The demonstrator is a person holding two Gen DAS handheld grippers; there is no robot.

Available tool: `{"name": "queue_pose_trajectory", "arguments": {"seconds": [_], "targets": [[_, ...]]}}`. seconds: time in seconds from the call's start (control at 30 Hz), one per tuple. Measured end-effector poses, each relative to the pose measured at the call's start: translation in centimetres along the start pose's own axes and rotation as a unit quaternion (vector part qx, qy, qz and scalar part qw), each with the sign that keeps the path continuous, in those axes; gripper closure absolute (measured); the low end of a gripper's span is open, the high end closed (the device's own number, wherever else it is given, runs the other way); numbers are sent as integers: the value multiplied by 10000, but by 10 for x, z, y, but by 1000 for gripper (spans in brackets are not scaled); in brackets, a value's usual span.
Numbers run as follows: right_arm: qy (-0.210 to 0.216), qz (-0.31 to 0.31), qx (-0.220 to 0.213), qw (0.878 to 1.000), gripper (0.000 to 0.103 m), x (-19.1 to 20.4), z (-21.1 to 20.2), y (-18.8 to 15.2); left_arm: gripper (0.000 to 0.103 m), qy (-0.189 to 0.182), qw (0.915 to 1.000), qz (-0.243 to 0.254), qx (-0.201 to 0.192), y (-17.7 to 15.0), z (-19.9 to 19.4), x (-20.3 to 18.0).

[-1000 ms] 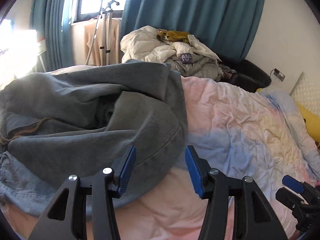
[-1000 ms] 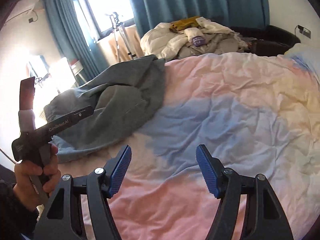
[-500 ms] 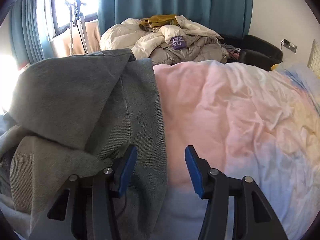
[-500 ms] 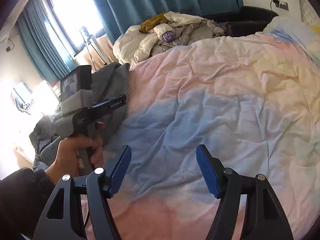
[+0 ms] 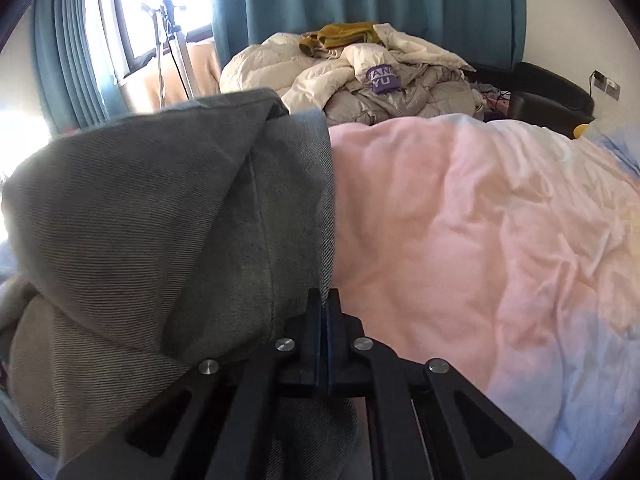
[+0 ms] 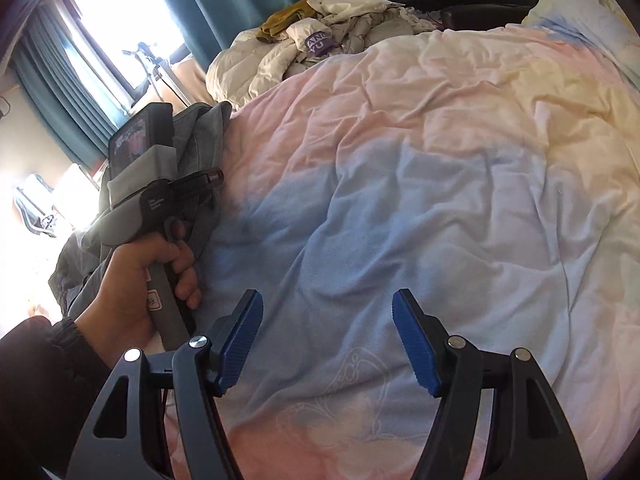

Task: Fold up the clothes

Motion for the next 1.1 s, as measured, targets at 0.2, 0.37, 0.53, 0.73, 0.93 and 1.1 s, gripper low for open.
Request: {"name": "queue_pose_trajectory", "arguments": {"seconds": [0.2,0.37,0.53,0.73,0.93,1.1], "targets": [[-65,-251,-189,9995,35,15,-15,1,102,-510,9983,-25,-284,0,-87,13],[-100,-261,-316,9991,35,18,-32,0,102,-774,9960,-4,-439,-6,-161,32],[-61,-257,-522,9983,35,23,-53,-1,102,-1088,9925,150,-538,-28,-226,54],[92,-128,-542,9984,35,26,-68,-10,102,-1468,9883,226,-350,-79,-274,75],[665,307,-310,9968,35,22,-59,-20,102,-1464,9892,34,-84,-124,-266,89],[1062,736,-235,9913,39,20,-25,-7,102,-1652,9861,-162,-21,-129,-257,93]]}}
Point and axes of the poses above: each gripper's, at about its wrist camera, not at the fingertips, and z roughly the way its jaws point, x to its left, y to its top, the point moved 4 cm from there along z, roughly the way its jaws point, and after that the axes turned 10 degrees about -z, right-handed, at the moved point
